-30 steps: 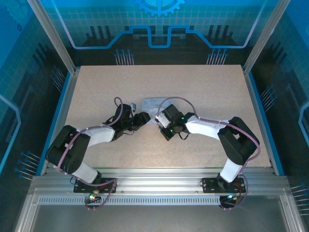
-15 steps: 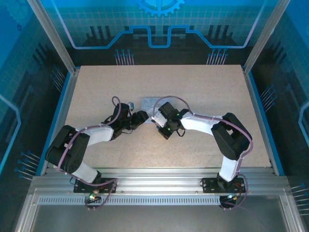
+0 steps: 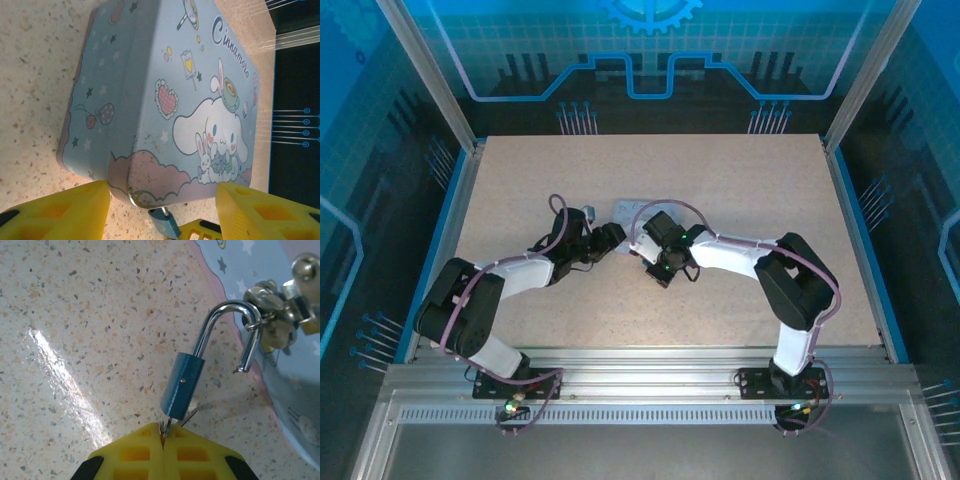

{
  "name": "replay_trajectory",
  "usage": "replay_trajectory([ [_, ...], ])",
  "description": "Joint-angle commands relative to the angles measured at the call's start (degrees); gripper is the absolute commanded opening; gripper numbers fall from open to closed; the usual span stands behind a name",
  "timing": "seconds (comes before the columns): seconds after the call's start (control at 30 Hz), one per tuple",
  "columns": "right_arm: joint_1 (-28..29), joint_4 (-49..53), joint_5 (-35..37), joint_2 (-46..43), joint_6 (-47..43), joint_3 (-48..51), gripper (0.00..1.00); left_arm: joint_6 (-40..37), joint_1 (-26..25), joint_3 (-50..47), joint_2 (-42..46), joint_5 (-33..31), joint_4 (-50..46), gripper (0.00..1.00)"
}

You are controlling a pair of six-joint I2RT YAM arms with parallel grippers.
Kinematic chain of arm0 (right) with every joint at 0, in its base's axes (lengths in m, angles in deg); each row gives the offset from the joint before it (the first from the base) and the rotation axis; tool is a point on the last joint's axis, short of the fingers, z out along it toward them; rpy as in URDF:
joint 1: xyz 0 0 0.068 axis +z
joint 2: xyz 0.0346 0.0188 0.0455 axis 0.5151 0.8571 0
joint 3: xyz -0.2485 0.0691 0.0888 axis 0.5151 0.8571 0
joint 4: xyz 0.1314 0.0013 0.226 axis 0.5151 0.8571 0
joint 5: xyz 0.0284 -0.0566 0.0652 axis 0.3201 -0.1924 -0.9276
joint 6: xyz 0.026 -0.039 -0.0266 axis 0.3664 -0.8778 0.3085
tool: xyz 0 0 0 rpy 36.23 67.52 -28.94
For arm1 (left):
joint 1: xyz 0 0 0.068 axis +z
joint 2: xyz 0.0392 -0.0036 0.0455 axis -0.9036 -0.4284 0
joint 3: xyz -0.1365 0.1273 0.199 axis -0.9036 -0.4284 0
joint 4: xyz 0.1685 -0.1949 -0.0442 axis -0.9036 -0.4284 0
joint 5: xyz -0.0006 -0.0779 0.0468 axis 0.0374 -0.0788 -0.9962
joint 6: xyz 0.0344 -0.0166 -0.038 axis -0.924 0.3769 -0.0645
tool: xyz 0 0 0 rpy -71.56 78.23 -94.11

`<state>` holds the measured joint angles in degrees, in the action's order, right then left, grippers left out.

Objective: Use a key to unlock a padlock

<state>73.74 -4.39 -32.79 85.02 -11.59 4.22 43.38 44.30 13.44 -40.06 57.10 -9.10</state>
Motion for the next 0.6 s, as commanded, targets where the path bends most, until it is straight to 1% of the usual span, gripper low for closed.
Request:
replay_trajectory([
  [0.0,1.21,1.42,0.74,0.96,-3.27,-1.54,0.0,-2.0,0.93,2.98,-0.97,0.61,-0.22,0.59],
  [0.17,1.35,0.57,2.12,1.1,-5.2,-1.99,0.0,-1.58,1.0,1.89,-0.06,1.4,-0.31,0.59],
  [0.3,1.36,2.2,2.58,2.05,-6.91,-3.77,0.0,-0.9,1.0,-1.97,4.07,2.26,-0.42,0.61],
  [0.43,1.34,2.82,3.81,2.8,-8.43,-4.27,0.0,-0.83,1.0,-5.99,9.55,2.66,-3.42,0.64],
  [0.57,1.32,2.72,3.98,2.64,-9.31,-4.02,0.0,-0.81,0.91,-8.97,15.22,2.82,-9.29,0.64],
])
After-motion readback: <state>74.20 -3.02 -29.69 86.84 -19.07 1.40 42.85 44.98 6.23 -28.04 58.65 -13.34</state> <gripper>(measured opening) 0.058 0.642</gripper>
